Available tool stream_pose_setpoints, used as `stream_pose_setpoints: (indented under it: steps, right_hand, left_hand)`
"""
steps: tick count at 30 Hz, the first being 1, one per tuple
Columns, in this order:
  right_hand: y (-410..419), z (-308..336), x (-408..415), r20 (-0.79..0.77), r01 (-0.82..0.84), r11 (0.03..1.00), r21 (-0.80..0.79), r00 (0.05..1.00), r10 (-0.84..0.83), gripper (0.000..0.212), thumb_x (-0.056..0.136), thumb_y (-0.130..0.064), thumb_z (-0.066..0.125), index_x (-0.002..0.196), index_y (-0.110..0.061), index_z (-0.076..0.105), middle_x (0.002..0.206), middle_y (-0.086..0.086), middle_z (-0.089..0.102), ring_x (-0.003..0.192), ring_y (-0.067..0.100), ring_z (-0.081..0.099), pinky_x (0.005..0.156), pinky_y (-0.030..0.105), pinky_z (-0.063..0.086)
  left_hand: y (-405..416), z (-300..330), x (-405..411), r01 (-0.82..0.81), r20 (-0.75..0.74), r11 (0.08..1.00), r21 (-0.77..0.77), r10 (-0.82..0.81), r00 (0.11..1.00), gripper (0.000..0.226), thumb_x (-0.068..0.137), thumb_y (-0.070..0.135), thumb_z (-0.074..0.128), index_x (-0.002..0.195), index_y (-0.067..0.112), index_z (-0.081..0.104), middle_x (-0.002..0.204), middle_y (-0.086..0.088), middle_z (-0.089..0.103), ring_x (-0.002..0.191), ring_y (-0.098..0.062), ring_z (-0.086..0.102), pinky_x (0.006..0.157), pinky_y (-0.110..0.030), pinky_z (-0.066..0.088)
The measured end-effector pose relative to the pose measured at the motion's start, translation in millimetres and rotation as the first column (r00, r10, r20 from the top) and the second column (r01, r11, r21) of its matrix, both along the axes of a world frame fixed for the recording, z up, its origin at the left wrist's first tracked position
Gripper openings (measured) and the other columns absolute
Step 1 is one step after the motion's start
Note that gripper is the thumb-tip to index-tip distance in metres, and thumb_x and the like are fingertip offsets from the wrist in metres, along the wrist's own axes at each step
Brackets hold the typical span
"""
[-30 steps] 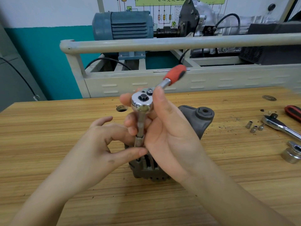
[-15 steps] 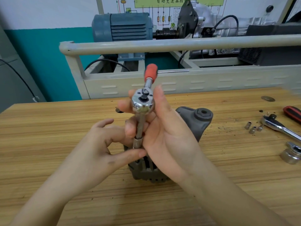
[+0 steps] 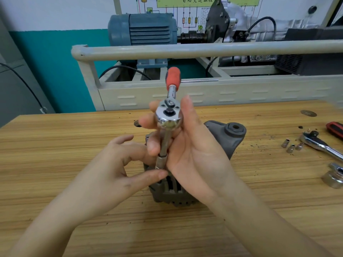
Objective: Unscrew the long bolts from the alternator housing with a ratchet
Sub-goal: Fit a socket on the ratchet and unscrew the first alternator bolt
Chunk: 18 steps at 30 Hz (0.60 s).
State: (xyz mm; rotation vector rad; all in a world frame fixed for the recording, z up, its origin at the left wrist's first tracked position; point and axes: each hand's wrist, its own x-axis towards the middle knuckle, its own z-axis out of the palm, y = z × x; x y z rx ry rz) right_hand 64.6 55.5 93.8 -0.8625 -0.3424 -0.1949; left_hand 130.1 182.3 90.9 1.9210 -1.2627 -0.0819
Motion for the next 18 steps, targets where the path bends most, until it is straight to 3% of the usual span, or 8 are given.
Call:
stream_pose_setpoints:
  steps: [2,6,9,13,15,18]
  right_hand:
    - [0.3,0.5,-0.1,0.02,0.009,1.0,-0.005,1.0,-0.009,0.03,0.075,-0.042,0.056,0.087,-0.016,0.065,0.081,-0.005,0.069,0.063,0.005,0.06,0.065,0.019,0.05]
    - [-0.9,0.5,-1.6,0.055,0.039,0.999,0.018,0.998,-0.04,0.029,0.068,-0.031,0.068,0.087,-0.01,0.064,0.082,-0.002,0.067,0.068,0.008,0.061,0.062,0.021,0.051]
    - [-0.9,0.7,-1.6,0.076,0.038,0.999,0.025,0.996,-0.04,0.022,0.067,-0.028,0.069,0.082,-0.012,0.064,0.086,0.002,0.068,0.068,0.011,0.062,0.061,0.023,0.051]
    - [0.2,1.3,0.8,0.028,0.009,1.0,-0.014,1.0,-0.009,0.027,0.078,-0.038,0.056,0.089,-0.014,0.062,0.083,-0.003,0.07,0.062,0.007,0.061,0.062,0.02,0.05]
    - [-1.4,1.4,1.6,-0.004,-0.018,1.0,-0.001,1.0,0.018,0.033,0.076,-0.042,0.05,0.09,-0.015,0.063,0.08,-0.005,0.07,0.059,0.006,0.061,0.061,0.019,0.05]
    - [-1.5,1.8,1.7,0.032,-0.019,1.0,0.004,0.999,0.018,0.029,0.077,-0.038,0.055,0.089,-0.013,0.062,0.087,-0.003,0.07,0.066,0.007,0.061,0.063,0.02,0.05]
  left_hand:
    - [-1.1,-0.5,-1.6,-0.047,0.053,0.999,-0.006,0.047,0.997,0.037,0.056,0.057,0.056,0.069,0.026,0.071,0.098,0.028,0.061,0.09,0.013,0.056,0.1,-0.032,0.034]
    - [-2.7,-1.0,-5.2,-0.127,0.076,0.992,-0.017,0.128,0.989,0.043,0.049,0.062,0.054,0.065,0.024,0.068,0.103,0.029,0.056,0.091,0.027,0.044,0.093,-0.012,0.026]
    - [-2.9,-0.8,-3.1,-0.103,0.05,0.995,-0.017,0.104,0.993,0.038,0.052,0.061,0.057,0.065,0.027,0.068,0.102,0.028,0.058,0.093,0.016,0.051,0.098,-0.024,0.03]
    - [-0.8,0.2,0.5,0.008,-0.021,1.0,-0.007,-0.008,1.0,0.036,0.061,0.055,0.058,0.078,0.027,0.072,0.095,0.026,0.065,0.093,0.008,0.059,0.102,-0.041,0.035]
    - [-0.2,-0.5,0.2,0.007,-0.013,1.0,-0.009,-0.008,1.0,0.036,0.062,0.055,0.057,0.079,0.027,0.072,0.093,0.027,0.065,0.09,0.008,0.059,0.101,-0.037,0.035]
    - [-0.4,-1.7,-0.7,-0.047,0.063,0.999,-0.025,0.048,0.997,0.038,0.058,0.059,0.055,0.068,0.026,0.071,0.095,0.029,0.063,0.091,0.022,0.049,0.099,-0.016,0.026]
